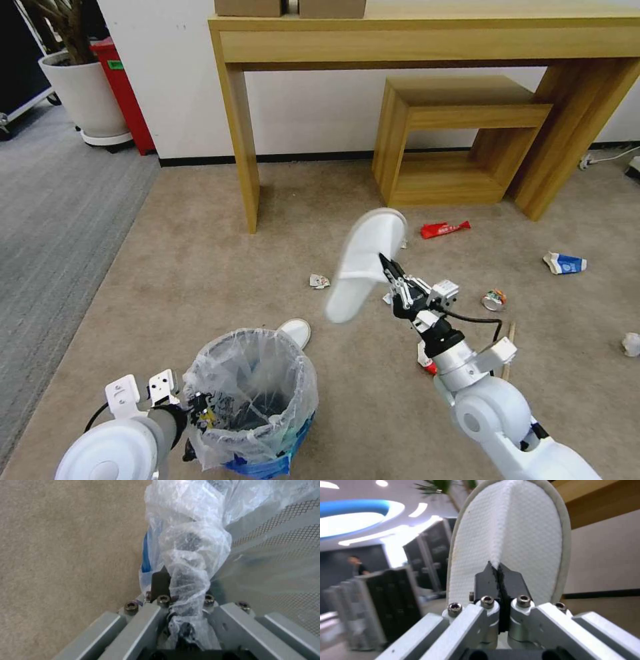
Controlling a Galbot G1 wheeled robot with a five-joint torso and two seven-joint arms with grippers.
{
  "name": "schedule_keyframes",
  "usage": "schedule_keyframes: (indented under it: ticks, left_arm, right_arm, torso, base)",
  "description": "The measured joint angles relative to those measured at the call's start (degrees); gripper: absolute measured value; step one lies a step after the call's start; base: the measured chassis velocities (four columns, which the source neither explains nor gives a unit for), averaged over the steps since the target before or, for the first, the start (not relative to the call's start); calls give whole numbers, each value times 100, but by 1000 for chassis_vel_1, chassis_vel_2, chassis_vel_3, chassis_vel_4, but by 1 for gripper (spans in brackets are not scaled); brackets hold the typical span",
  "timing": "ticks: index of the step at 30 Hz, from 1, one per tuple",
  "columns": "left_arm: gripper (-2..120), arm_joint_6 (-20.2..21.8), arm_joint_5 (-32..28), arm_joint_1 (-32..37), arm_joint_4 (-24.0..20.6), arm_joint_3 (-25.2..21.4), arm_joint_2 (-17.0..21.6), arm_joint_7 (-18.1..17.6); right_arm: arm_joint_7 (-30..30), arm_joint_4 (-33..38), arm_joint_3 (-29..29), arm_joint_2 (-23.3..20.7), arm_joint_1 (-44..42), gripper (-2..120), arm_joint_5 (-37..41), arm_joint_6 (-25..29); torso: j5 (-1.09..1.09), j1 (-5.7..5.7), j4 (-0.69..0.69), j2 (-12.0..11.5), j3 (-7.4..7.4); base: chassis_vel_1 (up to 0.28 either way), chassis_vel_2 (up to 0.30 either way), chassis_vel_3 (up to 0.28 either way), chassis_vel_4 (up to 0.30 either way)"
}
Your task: Pick up the trash bin and place the garbage on the floor into it.
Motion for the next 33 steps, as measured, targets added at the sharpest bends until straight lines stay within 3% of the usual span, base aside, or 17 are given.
schedule_keyframes:
  ticks: [9,13,17,28,33]
  left_arm:
    - [0,40,110,25,-78,64,-228,5]
    - [0,62,225,79,-114,87,-361,5]
    - [0,65,263,108,-124,75,-405,5]
    - [0,65,264,131,-136,41,-395,3]
    - [0,65,261,123,-136,50,-394,-2]
  right_arm:
    - [-74,-75,-1079,-70,663,0,336,-213]
    - [61,-543,-1952,80,1227,0,331,-268]
    - [169,-944,-2430,236,1499,0,330,-277]
    - [261,-1200,-2796,391,1611,0,298,-339]
    - [-12,-1199,-2814,302,1556,3,271,-395]
  torso:
    - [-1,0,1,0,0]
    - [-1,0,1,0,0]
    - [-1,0,1,-1,0]
    - [-1,0,1,0,0]
    - [-1,0,0,0,0]
  base:
    - [0,0,0,0]
    - [0,0,0,0]
    - [0,0,0,0]
    - [0,0,0,0]
    - [0,0,0,0]
